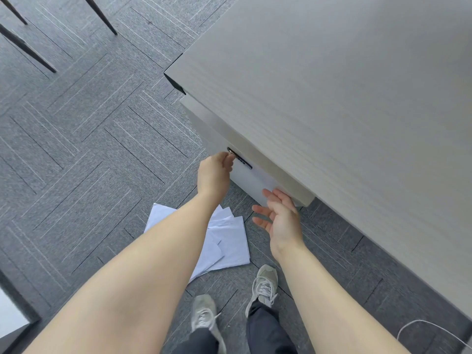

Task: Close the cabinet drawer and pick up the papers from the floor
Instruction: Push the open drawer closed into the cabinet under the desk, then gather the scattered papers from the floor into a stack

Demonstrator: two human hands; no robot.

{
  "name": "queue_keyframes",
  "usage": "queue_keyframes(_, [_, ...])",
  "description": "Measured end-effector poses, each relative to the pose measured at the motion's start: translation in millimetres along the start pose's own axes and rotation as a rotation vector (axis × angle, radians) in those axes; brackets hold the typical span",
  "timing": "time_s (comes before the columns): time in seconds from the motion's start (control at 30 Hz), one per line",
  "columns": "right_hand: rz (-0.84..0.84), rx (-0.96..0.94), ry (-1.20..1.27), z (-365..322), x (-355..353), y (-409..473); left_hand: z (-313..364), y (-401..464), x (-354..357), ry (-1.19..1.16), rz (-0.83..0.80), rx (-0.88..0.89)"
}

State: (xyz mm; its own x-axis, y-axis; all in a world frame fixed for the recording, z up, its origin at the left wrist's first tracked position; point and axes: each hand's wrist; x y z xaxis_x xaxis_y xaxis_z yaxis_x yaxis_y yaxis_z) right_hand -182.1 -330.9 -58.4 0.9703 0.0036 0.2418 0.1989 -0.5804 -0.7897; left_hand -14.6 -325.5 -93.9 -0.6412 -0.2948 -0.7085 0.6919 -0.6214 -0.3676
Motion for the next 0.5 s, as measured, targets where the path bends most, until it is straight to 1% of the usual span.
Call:
queue_keyframes(0.07, [0.012,-0.013,0.005,1,1,-1,1,-1,-4,-0.163,-0.073,-0.075])
queue_keyframes(0.17, [0.053,-0.044,-0.006,7,8,-7,-11,-11,-17,-0.143,-0.19,-0.142])
queue_keyframes(0.23, [0.092,-0.064,-0.06,20,15,-16,-37,-25,-32,-0.132,-0.208,-0.145])
queue_keyframes(0.33, [0.156,-0.033,-0.185,67,27,-37,-111,-51,-62,-0.068,-0.24,-0.177])
queue_keyframes(0.43, [0.191,0.024,-0.264,144,38,-51,-207,-62,-90,0.0,-0.325,-0.22])
queue_keyframes(0.5, [0.196,0.077,-0.31,188,41,-51,-260,-63,-98,0.037,-0.343,-0.275])
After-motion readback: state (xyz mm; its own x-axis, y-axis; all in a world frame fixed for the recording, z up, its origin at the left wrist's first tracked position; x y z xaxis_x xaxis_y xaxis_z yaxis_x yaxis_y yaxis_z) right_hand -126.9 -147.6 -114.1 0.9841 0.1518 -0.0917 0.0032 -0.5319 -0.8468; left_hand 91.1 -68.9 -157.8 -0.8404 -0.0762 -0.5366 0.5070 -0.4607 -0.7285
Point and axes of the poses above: each hand's wrist, its own y-axis towards the middle knuckle, its own x-axis out of the palm, z = x × y, and after that the axes turned 6 degrees about y, right-handed
